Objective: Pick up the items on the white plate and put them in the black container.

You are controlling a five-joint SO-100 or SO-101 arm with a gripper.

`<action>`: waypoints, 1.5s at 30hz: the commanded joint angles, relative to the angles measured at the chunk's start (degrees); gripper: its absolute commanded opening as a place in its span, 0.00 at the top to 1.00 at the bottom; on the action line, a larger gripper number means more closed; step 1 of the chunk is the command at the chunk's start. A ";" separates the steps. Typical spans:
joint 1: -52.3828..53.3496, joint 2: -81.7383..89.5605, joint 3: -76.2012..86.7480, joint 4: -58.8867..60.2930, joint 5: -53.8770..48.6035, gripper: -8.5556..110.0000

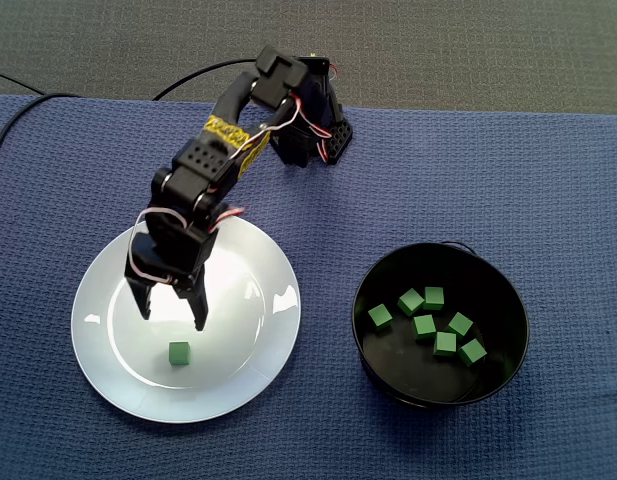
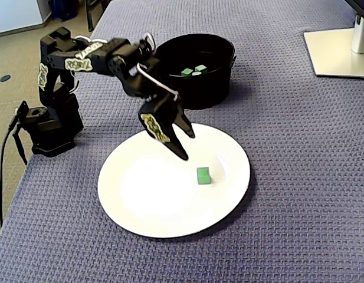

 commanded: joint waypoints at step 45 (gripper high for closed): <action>-1.23 -12.83 -0.62 -14.06 4.66 0.70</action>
